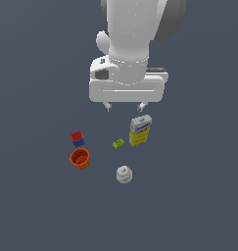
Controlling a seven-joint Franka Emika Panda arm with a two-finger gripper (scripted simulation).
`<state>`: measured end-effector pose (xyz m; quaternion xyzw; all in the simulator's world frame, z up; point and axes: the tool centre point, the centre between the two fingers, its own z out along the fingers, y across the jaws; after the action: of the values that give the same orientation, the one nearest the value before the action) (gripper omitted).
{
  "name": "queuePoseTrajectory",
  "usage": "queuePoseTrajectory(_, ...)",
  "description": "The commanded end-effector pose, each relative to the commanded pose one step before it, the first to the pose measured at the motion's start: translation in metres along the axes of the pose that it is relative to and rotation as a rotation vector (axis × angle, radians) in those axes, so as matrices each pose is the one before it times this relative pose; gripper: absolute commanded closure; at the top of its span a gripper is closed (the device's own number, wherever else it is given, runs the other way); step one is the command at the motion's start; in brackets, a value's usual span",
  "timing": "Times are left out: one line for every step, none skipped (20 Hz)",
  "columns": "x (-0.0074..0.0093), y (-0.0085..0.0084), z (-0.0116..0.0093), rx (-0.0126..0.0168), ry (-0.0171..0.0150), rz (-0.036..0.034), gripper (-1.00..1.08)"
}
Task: Pick up a designated object from a clutter of objects.
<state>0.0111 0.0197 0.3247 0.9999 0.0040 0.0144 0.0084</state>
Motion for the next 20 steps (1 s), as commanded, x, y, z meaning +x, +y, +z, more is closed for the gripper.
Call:
queuePoseTrajectory(0.0021,-0.00021,0.00265,0.00164,-0.00085,0.01958,-0.92)
queuePoseTrajectory(0.00116,-0.00013,0.00136,0.00088,-0.00027,0.01068,-0.92)
queuePoseTrajectory(0.00128,-0.00017,0.00151,0.00096,-0.00033,0.0118,-0.92)
queuePoseTrajectory(0.0014,-0.00021,0.00168,0.00104,-0.00039,0.01302,-0.92)
queuePoseTrajectory(0.0015,-0.00025,0.00183,0.0011,-0.00045,0.01405,-0.92)
queuePoseTrajectory(0.00162,-0.00029,0.002,0.00116,-0.0005,0.01525,-0.92)
queuePoseTrajectory(0.00175,-0.00032,0.00218,0.00123,-0.00054,0.01659,-0.92)
queuePoseTrajectory(0.00185,-0.00037,0.00235,0.00127,-0.0006,0.01777,-0.92)
queuePoseTrajectory(0.00195,-0.00042,0.00252,0.0013,-0.00065,0.01887,-0.92)
queuePoseTrajectory(0.00206,-0.00049,0.00271,0.00133,-0.00072,0.02015,-0.92)
queuePoseTrajectory(0.00217,-0.00054,0.00291,0.00136,-0.00078,0.02147,-0.92)
queuePoseTrajectory(0.00227,-0.00062,0.00312,0.00137,-0.00085,0.02279,-0.92)
queuePoseTrajectory(0.00237,-0.00069,0.00333,0.00137,-0.00092,0.02414,-0.92)
queuePoseTrajectory(0.00246,-0.00077,0.00354,0.00135,-0.00098,0.02547,-0.92)
queuePoseTrajectory(0.00251,-0.00086,0.00373,0.00131,-0.00103,0.02652,-0.92)
queuePoseTrajectory(0.00248,-0.00091,0.00379,0.00122,-0.00105,0.02673,-0.92)
queuePoseTrajectory(0.00243,-0.00095,0.00383,0.00112,-0.00105,0.02675,-0.92)
queuePoseTrajectory(0.00238,-0.001,0.00386,0.00103,-0.00105,0.02675,-0.92)
queuePoseTrajectory(0.00233,-0.00104,0.0039,0.00093,-0.00105,0.02676,-0.92)
queuePoseTrajectory(0.00228,-0.00107,0.00394,0.00083,-0.00104,0.02677,-0.92)
